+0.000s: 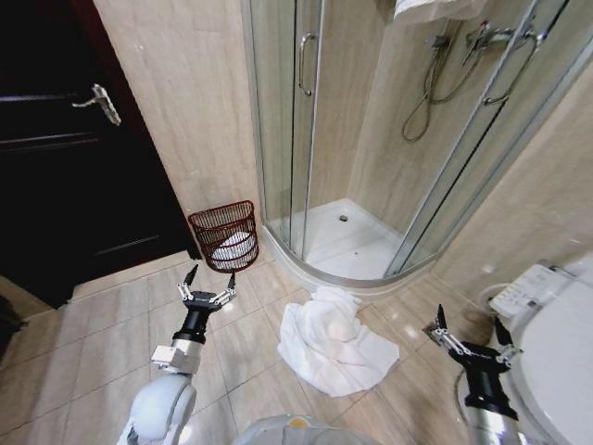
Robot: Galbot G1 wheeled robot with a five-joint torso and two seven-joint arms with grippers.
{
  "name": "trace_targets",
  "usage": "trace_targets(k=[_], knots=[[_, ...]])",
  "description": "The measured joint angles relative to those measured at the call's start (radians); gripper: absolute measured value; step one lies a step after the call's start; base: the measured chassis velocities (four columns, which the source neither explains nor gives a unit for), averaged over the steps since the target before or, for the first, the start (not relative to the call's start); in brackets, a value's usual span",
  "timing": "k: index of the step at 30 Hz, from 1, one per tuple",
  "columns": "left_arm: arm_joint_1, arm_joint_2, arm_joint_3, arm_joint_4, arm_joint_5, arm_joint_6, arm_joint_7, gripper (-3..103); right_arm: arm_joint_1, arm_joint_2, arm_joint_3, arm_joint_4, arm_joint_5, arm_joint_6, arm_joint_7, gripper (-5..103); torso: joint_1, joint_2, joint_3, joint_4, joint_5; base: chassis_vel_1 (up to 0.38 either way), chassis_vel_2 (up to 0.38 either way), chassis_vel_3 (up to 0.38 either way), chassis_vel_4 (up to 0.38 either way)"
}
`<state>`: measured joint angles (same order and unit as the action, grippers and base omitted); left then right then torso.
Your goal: Discard the used towel into the hamper.
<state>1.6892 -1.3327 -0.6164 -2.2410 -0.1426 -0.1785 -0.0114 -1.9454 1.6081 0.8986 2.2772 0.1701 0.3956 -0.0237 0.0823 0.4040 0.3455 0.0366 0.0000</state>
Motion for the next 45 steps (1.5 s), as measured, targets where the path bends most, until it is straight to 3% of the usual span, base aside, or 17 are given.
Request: trace_targets(k=[4,15,39,45], knots=[[-0.005,0.003,-0.001,0.0,-0.005,-0.01,-0.002,100,-0.001,0.0,0.001,0.002,0.0,0.005,0.0,100,0.0,0.0,0.0,0.0,0.0,-0.045,-0.056,-0.047,-0.046],[-0.01,0.011,-0.009,-0.03,-0.012,0.052,-0.01,100,-0.003,0.0,0.0,0.004,0.0,0.01,0.002,100,0.007,0.013,0.007,0.0,0.0,0.0,0.0,0.0,0.0],[-0.028,0.016,-0.004,-0.041,-0.011,0.088,-0.011,100,-0.005,0.0,0.002,0.027,-0.003,0.004,0.0,100,0.05,0.125,0.075,0.0,0.0,-0.006,-0.005,-0.006,-0.003],[-0.03,0.016,-0.003,-0.039,-0.014,0.095,-0.021,100,-0.004,0.0,0.001,0.023,-0.003,0.005,-0.001,100,0.055,0.138,0.082,0.0002,0.0,0.0,0.0,0.0,0.0]])
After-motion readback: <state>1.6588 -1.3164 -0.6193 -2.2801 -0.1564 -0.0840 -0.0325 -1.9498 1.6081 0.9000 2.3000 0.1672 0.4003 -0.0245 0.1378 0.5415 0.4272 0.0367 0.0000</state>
